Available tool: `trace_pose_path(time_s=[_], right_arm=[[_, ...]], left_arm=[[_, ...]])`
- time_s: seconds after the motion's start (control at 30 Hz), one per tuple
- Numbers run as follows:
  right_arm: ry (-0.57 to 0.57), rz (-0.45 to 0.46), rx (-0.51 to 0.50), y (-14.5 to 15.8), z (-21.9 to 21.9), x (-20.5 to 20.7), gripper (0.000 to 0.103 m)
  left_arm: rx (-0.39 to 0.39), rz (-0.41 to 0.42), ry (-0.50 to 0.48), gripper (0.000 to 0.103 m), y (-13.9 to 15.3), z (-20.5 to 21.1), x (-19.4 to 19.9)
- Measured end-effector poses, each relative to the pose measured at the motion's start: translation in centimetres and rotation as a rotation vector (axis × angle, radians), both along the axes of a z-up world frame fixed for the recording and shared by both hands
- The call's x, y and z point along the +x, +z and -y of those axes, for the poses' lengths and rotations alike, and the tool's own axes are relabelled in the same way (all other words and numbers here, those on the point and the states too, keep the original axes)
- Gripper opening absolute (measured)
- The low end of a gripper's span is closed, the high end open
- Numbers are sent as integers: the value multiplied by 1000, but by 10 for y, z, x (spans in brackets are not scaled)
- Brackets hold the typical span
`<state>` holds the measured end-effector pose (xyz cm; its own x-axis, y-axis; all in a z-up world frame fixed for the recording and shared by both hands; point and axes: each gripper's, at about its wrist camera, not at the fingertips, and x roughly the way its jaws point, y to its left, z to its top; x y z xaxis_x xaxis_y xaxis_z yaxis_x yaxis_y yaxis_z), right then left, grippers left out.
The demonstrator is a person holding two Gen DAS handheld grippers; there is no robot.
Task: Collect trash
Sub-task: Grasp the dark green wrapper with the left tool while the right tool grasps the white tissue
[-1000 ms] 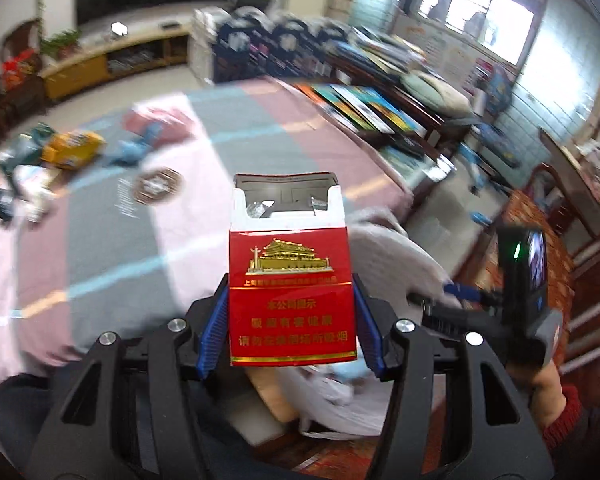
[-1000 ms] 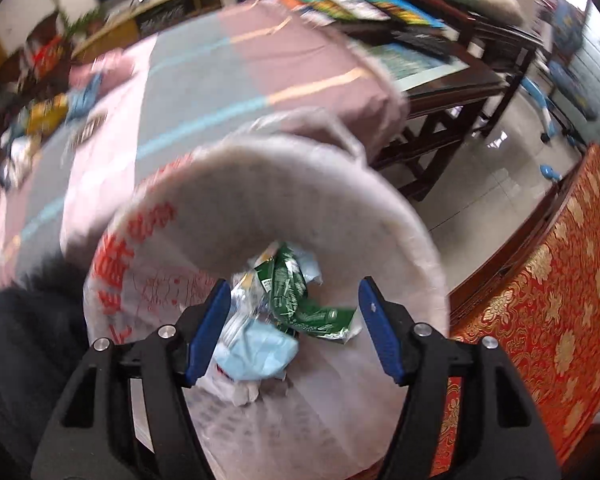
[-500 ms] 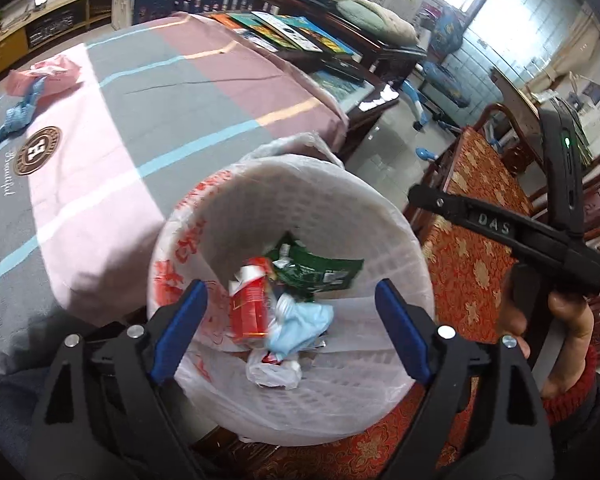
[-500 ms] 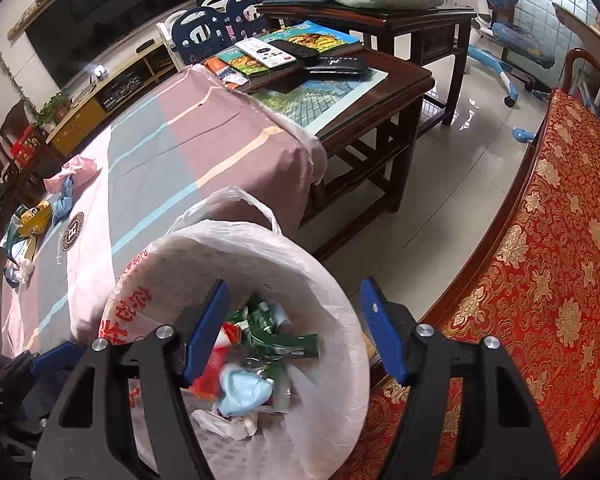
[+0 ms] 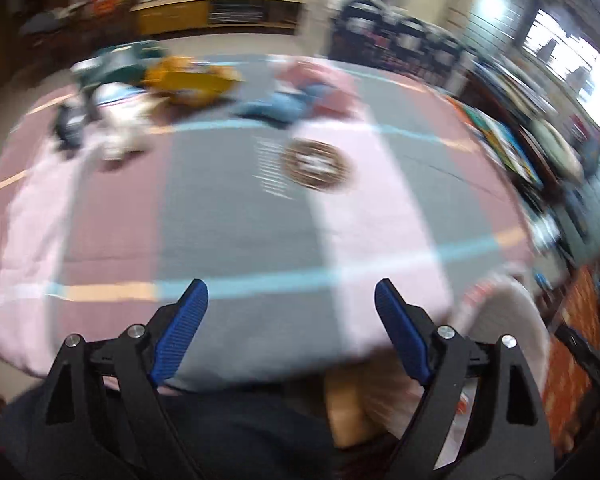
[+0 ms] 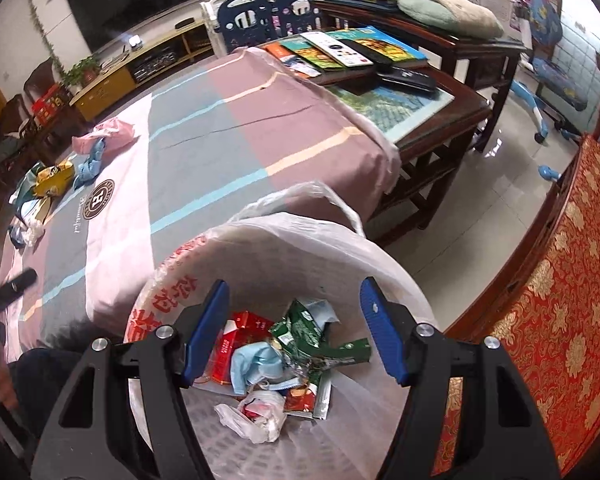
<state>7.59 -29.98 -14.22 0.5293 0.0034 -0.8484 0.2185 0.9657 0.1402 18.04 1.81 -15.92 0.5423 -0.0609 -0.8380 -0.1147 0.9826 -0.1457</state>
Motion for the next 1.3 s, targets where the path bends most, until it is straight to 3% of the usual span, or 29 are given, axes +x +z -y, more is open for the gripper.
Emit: trace_pose_path(time_s=[0.07, 0.17, 0.27, 0.37, 0.57, 0.6, 0.67, 0.73, 0.83, 0.87, 0.93, 1.03, 1.13, 1.23, 1.3], right_arm=[[27, -9, 6, -1, -14, 10, 67], [97, -24, -1, -3, -47, 29, 67], [145, -25, -10, -1, -75, 43, 67], [182, -19, -10, 1, -100, 56, 67], [257, -28, 5, -3, -154, 85, 67], [273, -29, 8, -3, -163, 90, 67], [317, -21, 10, -5, -187, 101, 67], [353, -14, 18, -6, -208, 111, 67], [429, 7, 54, -5, -249, 128, 67], [458, 25, 58, -5, -264, 133, 67], [525, 73, 45, -3, -302, 148, 67], [629, 96, 65, -9, -363, 179, 67], [712, 131, -4, -16, -425, 206, 67], [758, 84, -22, -30, -473, 230, 67], [754, 42, -59, -41, -489, 239, 67]], left_arm=[[35, 12, 150, 74, 2, -58, 16], [51, 43, 345, 70, 8, -137, 39], [77, 53, 445, 71, 8, -195, 69], [90, 21, 466, 84, -4, -238, 106], [102, -41, 477, 82, -42, -281, 165], [86, -40, 469, 79, -47, -286, 171], [44, -22, 444, 56, -50, -291, 175], [56, -7, 416, 51, -48, -289, 177], [60, 34, 385, 40, -36, -280, 159], [67, 49, 391, 25, -29, -276, 149], [92, 75, 440, 25, -11, -270, 118], [60, 104, 500, 25, 8, -259, 67], [44, 126, 492, 25, 16, -237, 23], [-7, 134, 489, 25, 14, -226, -8], [5, 126, 473, 25, 10, -217, -20]])
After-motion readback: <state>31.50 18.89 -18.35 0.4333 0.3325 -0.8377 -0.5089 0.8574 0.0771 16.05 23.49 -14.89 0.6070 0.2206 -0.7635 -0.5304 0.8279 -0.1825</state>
